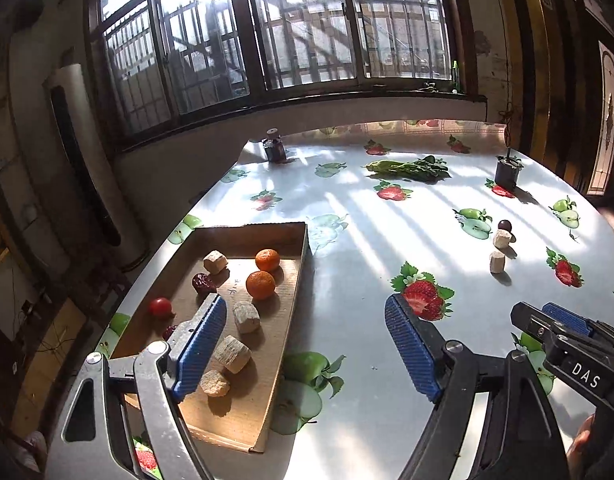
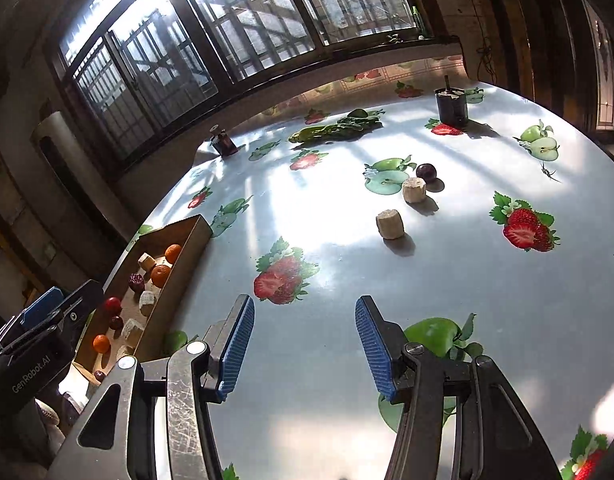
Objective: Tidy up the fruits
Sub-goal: 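Move both open tools from the tray toward the last two root pieces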
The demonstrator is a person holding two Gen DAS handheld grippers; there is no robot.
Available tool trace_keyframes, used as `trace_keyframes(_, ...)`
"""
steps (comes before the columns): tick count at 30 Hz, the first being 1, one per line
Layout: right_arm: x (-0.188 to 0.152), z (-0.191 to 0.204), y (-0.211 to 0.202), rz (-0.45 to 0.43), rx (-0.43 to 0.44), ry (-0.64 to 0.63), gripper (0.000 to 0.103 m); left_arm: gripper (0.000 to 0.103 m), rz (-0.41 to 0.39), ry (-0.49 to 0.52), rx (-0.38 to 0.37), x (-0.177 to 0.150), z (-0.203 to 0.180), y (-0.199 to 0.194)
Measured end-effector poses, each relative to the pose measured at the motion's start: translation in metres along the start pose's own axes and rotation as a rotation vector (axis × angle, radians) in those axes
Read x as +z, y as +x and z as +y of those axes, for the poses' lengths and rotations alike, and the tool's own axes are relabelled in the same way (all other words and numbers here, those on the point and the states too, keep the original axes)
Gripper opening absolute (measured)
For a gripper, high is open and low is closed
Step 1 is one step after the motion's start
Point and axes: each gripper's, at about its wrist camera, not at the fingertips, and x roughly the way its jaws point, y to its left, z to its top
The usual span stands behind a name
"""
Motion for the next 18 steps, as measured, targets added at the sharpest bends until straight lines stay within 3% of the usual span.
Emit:
trace_keyframes(5,-0.004,-0.006,0.002,0.011,-0.002,0.017,0.057,0.081,0.009,0.035,-0.002,-0.004,-0.008,0.003)
trace_keyframes(18,-0.007,0.000,0.009,0.032,-0.004,0.004,0.057,0.081,0.061,0.014,-0.019,-0.009,-0.004,0.015)
